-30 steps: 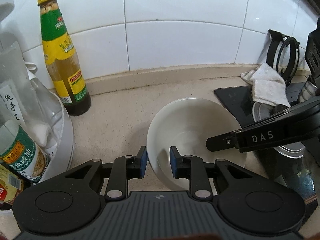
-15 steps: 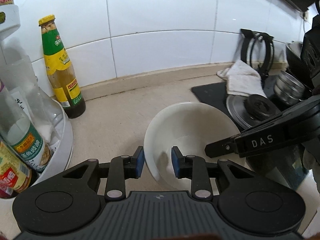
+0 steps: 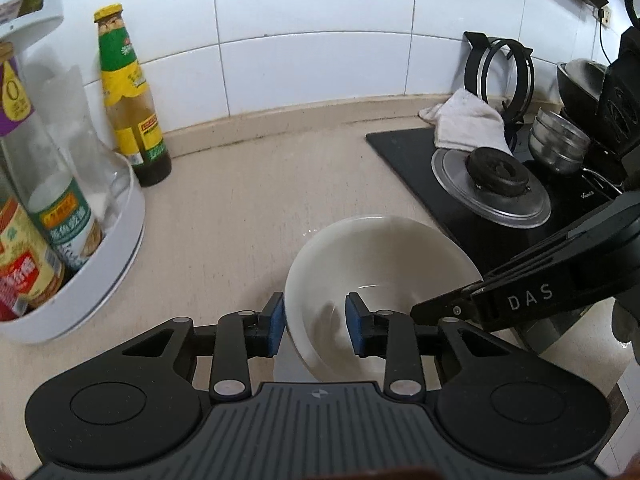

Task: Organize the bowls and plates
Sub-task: 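Lift the bowl stack and carry it over the pink-flowered plate stack, then lower the bowl stack onto the plates and open both grippers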

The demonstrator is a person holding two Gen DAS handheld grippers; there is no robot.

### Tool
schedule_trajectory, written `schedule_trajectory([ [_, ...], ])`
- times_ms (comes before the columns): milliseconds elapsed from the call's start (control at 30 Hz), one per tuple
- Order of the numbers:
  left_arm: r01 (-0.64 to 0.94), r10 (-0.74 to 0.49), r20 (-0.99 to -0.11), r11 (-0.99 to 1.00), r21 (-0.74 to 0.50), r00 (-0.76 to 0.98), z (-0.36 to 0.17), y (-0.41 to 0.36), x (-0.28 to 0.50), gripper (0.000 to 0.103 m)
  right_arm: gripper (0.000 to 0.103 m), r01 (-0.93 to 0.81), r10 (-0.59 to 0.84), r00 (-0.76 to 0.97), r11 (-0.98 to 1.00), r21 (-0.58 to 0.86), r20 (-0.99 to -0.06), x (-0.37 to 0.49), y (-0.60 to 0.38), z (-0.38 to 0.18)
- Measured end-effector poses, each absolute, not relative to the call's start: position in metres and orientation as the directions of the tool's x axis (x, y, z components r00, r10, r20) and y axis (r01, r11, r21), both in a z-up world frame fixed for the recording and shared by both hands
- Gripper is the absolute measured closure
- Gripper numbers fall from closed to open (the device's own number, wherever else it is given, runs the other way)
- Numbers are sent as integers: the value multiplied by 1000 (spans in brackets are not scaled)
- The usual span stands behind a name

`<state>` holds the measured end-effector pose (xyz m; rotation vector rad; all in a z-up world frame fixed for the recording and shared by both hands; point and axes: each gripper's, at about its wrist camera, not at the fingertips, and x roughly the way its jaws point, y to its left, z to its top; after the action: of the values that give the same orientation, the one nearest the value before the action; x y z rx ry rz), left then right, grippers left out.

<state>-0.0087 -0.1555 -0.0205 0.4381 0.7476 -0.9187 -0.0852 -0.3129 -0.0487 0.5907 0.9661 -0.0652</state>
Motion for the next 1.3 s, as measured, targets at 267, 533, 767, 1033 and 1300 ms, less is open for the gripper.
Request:
schedule_trajectory([
  [267,811,-523,-756,584,19,394,-24,-145,-29,64,86,266,268,540,845,464,-798,-101,-307,-54],
  [533,791,-514,-765,612,-10,388,-29,-142,-32,64,86,259,284,508,850,458,-813,-99,-307,-57],
  [767,788,-506,-779,615,-25,370,-37,-144,-29,64,85,269,290,481,849,454,-827,-97,-308,-62],
  [1033,791,-498,-794,611,-36,349,-43,-147,-24,64,85,295,309,468,829,475,-828,-92,-313,-73],
  [1300,790,-499,-793,612,-36,351,-44,-146,-22,53,85,299,280,477,839,454,-833,-90,-313,-71],
])
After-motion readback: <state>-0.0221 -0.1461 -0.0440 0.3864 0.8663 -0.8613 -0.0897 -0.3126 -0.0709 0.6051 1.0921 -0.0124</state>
